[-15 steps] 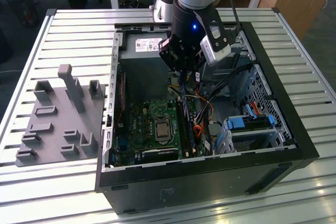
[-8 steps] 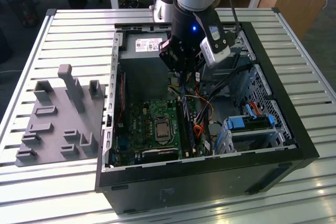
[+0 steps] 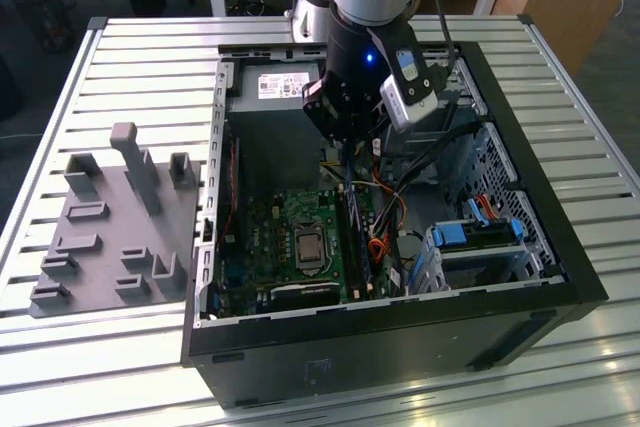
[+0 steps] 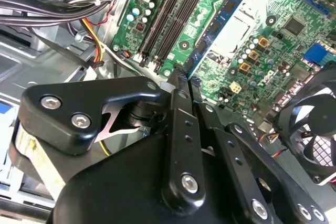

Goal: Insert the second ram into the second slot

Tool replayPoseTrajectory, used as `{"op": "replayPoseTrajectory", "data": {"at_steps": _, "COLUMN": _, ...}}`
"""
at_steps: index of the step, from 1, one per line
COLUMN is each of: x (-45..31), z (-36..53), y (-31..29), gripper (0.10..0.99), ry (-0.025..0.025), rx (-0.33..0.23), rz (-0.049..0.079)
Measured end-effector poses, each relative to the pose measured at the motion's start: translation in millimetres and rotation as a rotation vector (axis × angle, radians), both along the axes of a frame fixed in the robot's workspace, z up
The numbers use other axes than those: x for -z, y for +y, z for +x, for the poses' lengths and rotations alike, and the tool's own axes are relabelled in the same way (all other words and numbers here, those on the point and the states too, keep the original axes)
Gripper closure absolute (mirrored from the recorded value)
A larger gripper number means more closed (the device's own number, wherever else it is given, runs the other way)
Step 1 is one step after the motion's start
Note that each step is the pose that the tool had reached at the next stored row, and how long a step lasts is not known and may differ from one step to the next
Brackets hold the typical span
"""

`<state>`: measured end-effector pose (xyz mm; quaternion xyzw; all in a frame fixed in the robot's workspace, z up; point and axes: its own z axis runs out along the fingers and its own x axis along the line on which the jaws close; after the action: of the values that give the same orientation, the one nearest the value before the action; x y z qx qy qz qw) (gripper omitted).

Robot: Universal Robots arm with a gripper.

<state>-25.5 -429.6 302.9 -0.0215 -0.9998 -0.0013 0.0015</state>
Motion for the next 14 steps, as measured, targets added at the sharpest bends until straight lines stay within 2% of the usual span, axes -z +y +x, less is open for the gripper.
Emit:
{"op": "replayPoseTrajectory", "data": {"at_steps": 8, "x": 6.6, "z": -0.1, "y": 0.0, "gripper": 0.949, "ry": -0.0001, "rx": 0.000, "rz": -0.001}}
{"op": "replayPoseTrajectory", "data": {"at_steps": 14, "x": 10.2, "z": -0.1, "y": 0.0, "gripper": 0.949, "ry": 0.0041, "rx": 0.000, "rz": -0.001}}
